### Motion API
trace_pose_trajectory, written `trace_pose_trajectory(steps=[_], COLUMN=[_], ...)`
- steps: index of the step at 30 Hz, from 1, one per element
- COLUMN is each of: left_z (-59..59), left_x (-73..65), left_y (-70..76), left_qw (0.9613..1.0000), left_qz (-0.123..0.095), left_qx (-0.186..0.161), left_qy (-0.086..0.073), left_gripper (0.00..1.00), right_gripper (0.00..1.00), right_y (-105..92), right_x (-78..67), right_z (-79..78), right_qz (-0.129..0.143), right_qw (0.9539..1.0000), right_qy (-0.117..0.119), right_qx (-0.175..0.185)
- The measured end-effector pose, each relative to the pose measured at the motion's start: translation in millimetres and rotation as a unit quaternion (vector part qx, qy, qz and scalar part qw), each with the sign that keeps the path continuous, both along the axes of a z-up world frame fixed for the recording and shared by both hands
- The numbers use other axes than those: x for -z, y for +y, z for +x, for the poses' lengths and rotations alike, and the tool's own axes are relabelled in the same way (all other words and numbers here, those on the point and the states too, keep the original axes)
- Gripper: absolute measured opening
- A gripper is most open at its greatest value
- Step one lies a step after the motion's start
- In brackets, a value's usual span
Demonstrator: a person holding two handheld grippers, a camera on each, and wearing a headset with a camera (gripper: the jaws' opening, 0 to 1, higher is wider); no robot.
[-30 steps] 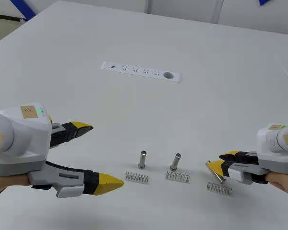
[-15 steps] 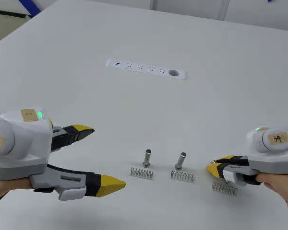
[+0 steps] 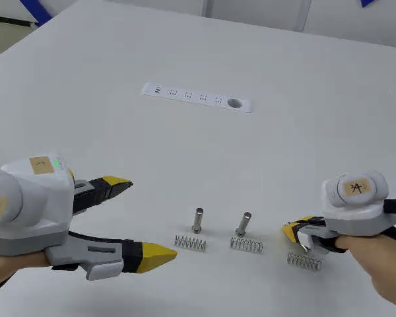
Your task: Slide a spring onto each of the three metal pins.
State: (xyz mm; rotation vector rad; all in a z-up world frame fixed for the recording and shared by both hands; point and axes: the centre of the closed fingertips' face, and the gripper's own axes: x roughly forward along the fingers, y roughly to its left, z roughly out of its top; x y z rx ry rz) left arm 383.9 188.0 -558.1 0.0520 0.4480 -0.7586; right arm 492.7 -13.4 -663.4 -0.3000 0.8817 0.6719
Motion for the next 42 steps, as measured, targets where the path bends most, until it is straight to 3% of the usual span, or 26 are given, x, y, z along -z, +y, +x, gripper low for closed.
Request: trace_pose_trajectory(steps=[9,22,42], left_z=[-6.6,-5.6,-9.9], left_x=[-3.8,-10.0,-14.1], left_y=[1.7,-1.0,-10.2], left_qw=[1.0,0.9999,0.9998], left_qz=[-0.003,-0.004,-0.002], left_qx=[-0.003,-0.002,0.008], left_qy=[-0.003,-0.011,-0.018], left_gripper=[0.82,0.82,0.81], right_gripper=[0.07,0.08,0.08], right_y=[0.5,5.0,-10.2], right_x=[-1.4,-20.1,-37.9], right_z=[-3.0,-0.6,-9.5], right_qz=[0.023,0.051,0.064], right_qw=[0.9997,0.9983,0.9956], right_qy=[0.006,-0.028,-0.067], right_qx=[0.008,0.004,0.002])
